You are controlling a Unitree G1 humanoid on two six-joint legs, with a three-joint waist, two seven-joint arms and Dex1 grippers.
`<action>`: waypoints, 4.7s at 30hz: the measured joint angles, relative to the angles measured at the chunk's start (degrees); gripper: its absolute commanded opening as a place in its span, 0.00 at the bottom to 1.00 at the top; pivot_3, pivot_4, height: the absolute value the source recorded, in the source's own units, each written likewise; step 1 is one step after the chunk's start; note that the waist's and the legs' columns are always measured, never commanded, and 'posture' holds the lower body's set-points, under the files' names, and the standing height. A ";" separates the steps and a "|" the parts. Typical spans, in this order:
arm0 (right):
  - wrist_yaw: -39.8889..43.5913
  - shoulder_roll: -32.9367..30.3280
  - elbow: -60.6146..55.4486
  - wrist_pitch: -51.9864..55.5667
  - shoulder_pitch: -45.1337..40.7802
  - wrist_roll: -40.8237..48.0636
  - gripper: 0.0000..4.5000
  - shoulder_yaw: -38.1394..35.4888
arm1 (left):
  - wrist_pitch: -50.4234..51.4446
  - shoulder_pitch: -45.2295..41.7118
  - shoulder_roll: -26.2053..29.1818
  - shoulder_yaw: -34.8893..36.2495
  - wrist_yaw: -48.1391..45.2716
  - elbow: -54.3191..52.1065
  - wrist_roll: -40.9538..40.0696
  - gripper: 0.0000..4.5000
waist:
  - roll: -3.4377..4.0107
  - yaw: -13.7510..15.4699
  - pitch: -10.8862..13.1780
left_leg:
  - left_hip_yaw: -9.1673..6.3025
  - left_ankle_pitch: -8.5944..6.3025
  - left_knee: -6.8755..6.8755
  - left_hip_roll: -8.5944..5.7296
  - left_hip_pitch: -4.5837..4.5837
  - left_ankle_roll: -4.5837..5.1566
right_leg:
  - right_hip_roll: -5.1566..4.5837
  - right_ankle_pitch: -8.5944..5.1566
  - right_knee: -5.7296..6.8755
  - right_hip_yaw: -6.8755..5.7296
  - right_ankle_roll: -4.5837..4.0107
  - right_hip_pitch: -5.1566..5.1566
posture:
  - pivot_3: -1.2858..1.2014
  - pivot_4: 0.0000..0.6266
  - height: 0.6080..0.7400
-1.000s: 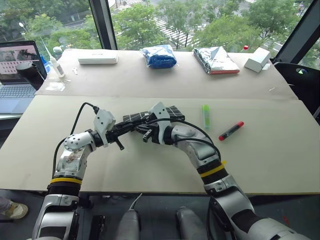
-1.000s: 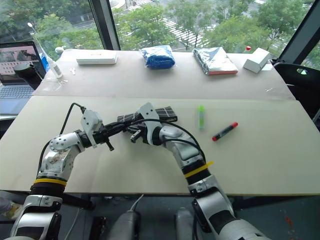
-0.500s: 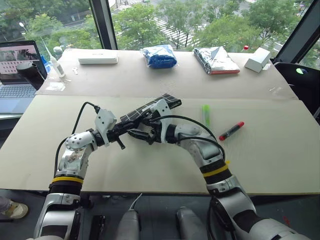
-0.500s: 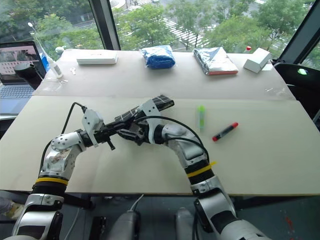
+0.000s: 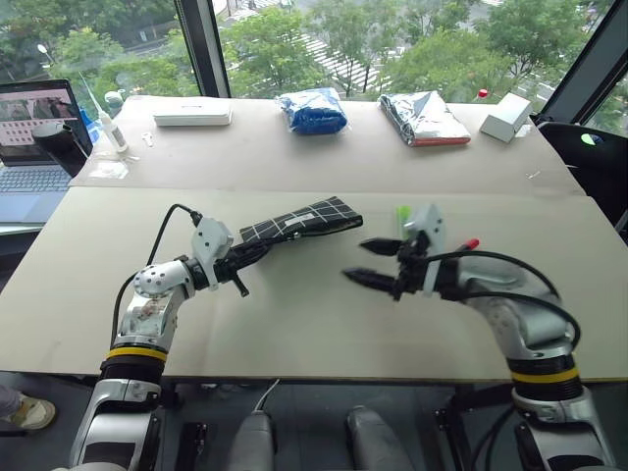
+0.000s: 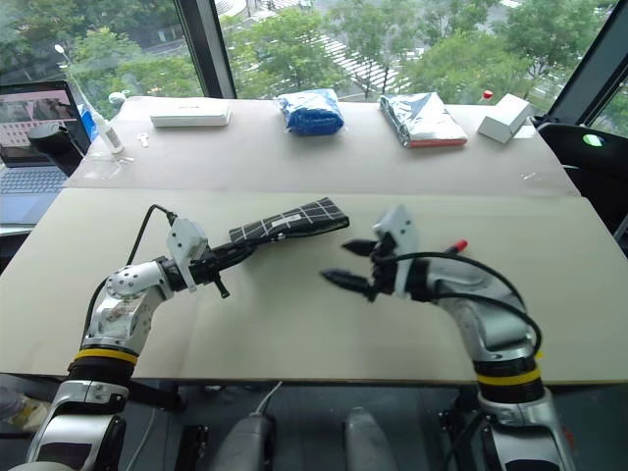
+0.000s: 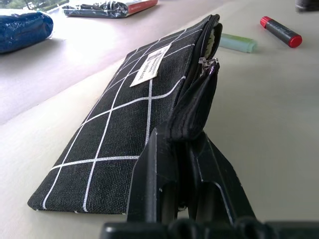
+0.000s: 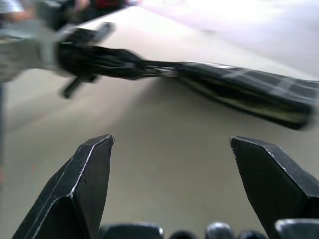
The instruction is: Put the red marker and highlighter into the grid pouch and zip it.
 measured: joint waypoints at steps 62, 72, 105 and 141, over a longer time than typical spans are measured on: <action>-52.74 29.15 -7.45 11.80 6.42 -16.59 0.92 -11.58 | -0.58 2.48 -2.04 0.04 1.85 -1.25 0.49 0.00 | 0.02 0.70 -0.01 | 0.03 0.00 -0.10 0.00 0.01 0.00 | -0.01 0.09 -0.04 0.04 -0.15 -0.01 | 0.52 0.24 1.00; -53.82 29.80 -6.80 11.79 6.66 -16.58 0.92 -13.19 | -0.33 2.48 -2.03 0.05 1.97 -1.26 0.21 0.00 | 0.02 0.75 -0.01 | 0.04 0.00 -0.09 0.00 0.01 0.00 | -0.01 0.08 -0.05 0.04 -0.14 -0.01 | 0.52 0.24 1.00; -30.71 10.05 -1.26 -7.69 -2.14 -13.42 0.13 -8.31 | 0.56 2.73 -0.67 0.07 2.15 -2.67 -0.53 0.00 | 0.33 -0.42 0.22 | 0.07 0.00 -0.23 0.00 0.04 0.01 | -0.01 0.04 -0.17 0.06 -0.07 0.00 | 0.52 0.24 1.00; -0.08 -6.99 23.88 -65.91 -7.92 -39.21 0.13 20.18 | 2.18 2.79 -0.50 0.07 0.70 -4.88 -0.77 0.00 | 0.28 0.11 0.22 | 0.07 0.00 -0.13 -0.02 0.02 0.00 | -0.03 0.25 -0.42 0.07 -0.33 0.15 | 0.52 0.24 1.00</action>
